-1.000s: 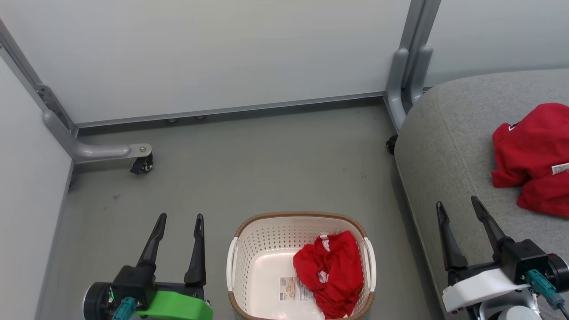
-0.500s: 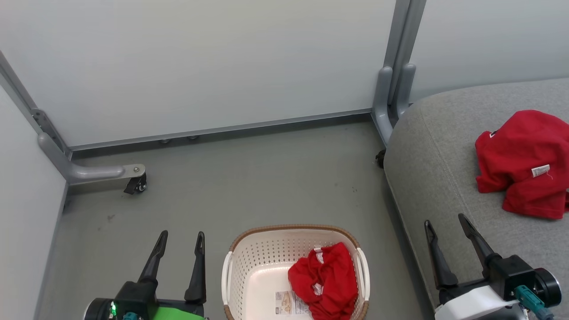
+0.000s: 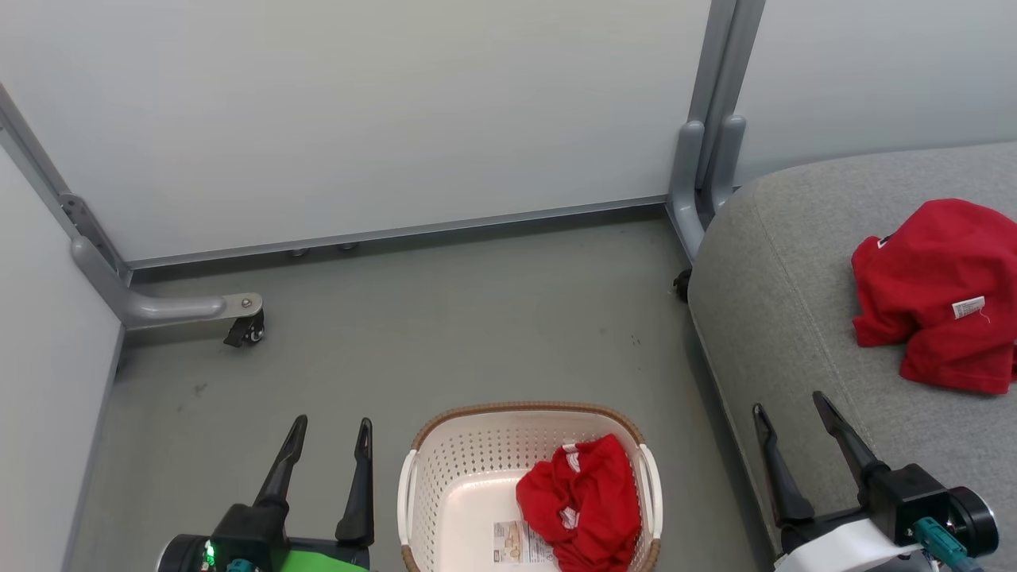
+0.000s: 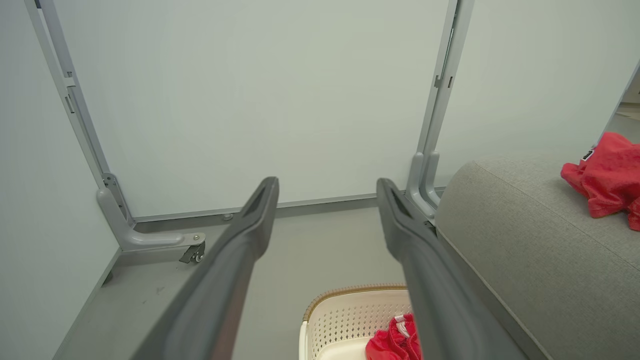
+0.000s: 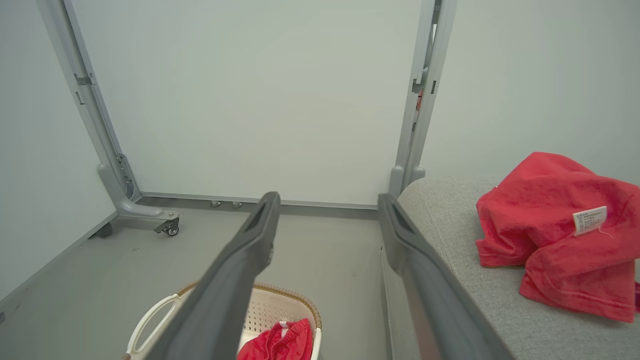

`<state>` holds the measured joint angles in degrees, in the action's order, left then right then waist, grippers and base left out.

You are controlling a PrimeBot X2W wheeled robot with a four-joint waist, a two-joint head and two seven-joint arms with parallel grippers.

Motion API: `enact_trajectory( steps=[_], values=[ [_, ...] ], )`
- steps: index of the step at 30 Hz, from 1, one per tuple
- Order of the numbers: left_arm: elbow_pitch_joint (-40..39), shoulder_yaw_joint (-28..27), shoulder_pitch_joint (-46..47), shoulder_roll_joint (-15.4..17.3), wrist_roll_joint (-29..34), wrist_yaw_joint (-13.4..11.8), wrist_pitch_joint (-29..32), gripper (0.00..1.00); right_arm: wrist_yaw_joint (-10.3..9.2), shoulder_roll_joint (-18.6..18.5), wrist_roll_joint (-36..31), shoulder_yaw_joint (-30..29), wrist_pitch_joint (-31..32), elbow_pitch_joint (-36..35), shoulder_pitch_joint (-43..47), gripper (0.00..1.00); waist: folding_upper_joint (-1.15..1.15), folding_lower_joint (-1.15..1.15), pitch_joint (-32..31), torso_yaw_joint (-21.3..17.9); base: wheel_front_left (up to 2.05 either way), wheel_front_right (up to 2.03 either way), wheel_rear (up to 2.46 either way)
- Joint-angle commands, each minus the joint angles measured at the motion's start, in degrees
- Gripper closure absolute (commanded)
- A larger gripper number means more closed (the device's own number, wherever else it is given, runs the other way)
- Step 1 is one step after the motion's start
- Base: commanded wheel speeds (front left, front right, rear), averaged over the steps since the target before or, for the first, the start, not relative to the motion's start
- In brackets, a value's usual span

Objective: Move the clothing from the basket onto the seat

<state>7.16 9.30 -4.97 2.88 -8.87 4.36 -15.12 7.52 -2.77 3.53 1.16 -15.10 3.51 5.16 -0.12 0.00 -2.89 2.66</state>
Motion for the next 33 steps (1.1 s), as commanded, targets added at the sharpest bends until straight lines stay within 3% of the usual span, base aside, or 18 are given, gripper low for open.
enact_trajectory(
  steps=[1,23,33],
  values=[
    [0.1,0.0,-0.1,0.0,-0.1,-0.2,0.0,0.00,-0.06,-0.2,0.8,-0.4,-0.1,0.2,0.6,0.00,0.12,0.00,0.0,0.0,0.00,0.00,0.00],
    [0.7,0.9,0.1,0.0,-0.4,-0.2,0.0,0.00,-0.06,-0.2,1.1,-0.1,-0.1,0.0,0.2,0.00,0.12,0.00,0.3,-0.9,0.00,0.00,0.00],
    [0.3,1.8,2.4,0.0,-0.1,0.0,0.0,0.00,-0.06,-0.2,0.6,-0.9,-0.1,-1.6,-1.4,0.00,0.12,0.00,6.3,-2.4,0.00,0.00,0.00]
  ],
)
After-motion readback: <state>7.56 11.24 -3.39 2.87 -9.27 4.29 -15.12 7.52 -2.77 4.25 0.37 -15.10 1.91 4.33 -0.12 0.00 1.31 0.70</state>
